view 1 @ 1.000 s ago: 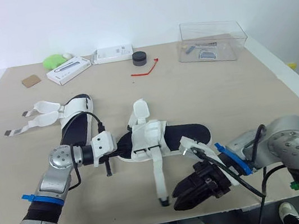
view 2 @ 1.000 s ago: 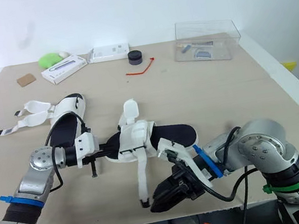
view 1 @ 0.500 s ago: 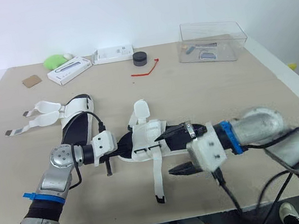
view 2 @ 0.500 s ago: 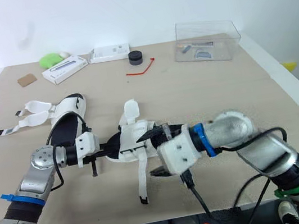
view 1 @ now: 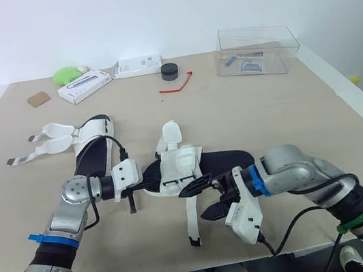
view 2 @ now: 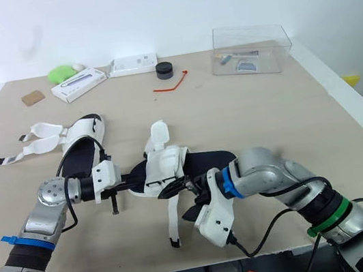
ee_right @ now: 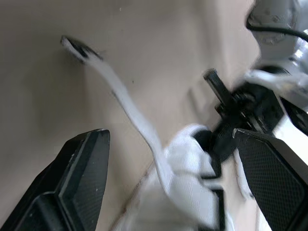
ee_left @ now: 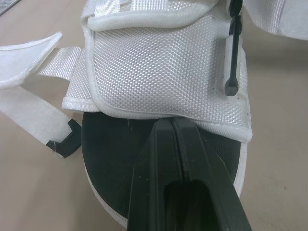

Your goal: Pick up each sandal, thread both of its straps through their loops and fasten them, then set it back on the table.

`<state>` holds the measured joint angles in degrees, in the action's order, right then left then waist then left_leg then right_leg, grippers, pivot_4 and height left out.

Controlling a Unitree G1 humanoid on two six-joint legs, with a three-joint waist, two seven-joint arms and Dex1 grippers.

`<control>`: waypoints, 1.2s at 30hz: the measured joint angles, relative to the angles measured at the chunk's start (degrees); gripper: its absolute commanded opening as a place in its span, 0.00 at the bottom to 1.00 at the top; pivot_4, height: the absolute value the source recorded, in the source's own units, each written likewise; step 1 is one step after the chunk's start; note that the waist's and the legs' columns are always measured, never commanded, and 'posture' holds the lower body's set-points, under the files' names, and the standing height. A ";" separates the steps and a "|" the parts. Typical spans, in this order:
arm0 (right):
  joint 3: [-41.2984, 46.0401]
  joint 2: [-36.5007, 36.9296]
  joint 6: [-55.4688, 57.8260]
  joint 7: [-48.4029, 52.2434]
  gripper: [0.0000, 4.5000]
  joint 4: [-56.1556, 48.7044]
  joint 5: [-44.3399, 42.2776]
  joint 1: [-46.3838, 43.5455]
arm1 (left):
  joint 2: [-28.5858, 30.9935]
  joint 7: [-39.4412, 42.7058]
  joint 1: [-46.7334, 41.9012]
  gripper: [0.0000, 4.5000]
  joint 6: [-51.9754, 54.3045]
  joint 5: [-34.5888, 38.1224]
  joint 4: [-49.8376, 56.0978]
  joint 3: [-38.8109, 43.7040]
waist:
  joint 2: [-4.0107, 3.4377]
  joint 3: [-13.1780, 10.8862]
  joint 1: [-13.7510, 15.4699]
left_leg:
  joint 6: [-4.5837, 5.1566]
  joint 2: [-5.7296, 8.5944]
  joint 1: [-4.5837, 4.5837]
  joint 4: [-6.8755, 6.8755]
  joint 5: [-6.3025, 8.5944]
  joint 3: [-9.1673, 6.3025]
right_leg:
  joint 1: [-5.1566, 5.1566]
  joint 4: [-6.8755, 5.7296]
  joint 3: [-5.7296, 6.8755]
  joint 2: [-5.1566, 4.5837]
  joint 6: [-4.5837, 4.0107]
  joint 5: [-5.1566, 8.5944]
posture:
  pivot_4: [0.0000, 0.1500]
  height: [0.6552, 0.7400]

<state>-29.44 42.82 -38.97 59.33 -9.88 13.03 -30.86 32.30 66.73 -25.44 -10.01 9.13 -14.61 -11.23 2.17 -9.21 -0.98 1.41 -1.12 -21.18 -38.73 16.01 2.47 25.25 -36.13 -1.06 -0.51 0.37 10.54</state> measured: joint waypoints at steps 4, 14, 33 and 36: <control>-0.36 -0.64 0.37 1.77 0.98 0.29 -1.57 -0.50 | 0.03 -0.06 0.10 0.00 0.05 0.00 0.09 0.03 | 0.00 0.00 0.00 | 0.00 0.00 0.02 0.00 0.00 0.03 | 0.00 0.00 -0.03 -0.01 0.00 -0.02 | 1.00 1.00; -1.72 -1.69 0.84 4.71 0.27 1.76 -3.44 -1.18 | 0.08 -0.18 0.28 0.00 0.07 0.00 0.14 0.16 | 0.00 0.00 0.00 | 0.00 -0.03 0.05 0.00 0.00 0.02 | 0.00 -0.04 -0.02 0.03 -0.06 -0.03 | 1.00 1.00; -2.06 -3.39 2.13 5.38 0.02 4.81 -3.75 -0.92 | 0.15 -1.15 1.00 0.00 0.35 0.00 0.78 0.43 | -0.01 0.01 -0.01 | -0.01 -0.07 0.11 0.00 -0.01 0.04 | -0.02 -0.07 -0.04 0.10 -0.13 -0.07 | 1.00 1.00; -2.06 -3.62 1.51 5.13 0.02 5.37 -3.67 -0.90 | 0.20 -1.15 1.00 0.00 0.36 0.00 0.77 0.45 | -0.01 0.01 -0.01 | -0.01 -0.08 0.12 0.00 -0.01 0.05 | -0.02 -0.08 -0.04 0.12 -0.14 -0.08 | 1.00 1.00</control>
<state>-31.50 39.20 -37.46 64.46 -4.52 9.36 -31.76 32.50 65.58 -24.44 -9.65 9.13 -13.84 -10.78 2.17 -9.20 -0.99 1.41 -1.20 -21.06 -38.73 16.01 2.52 25.23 -36.21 -1.10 -0.39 0.23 10.46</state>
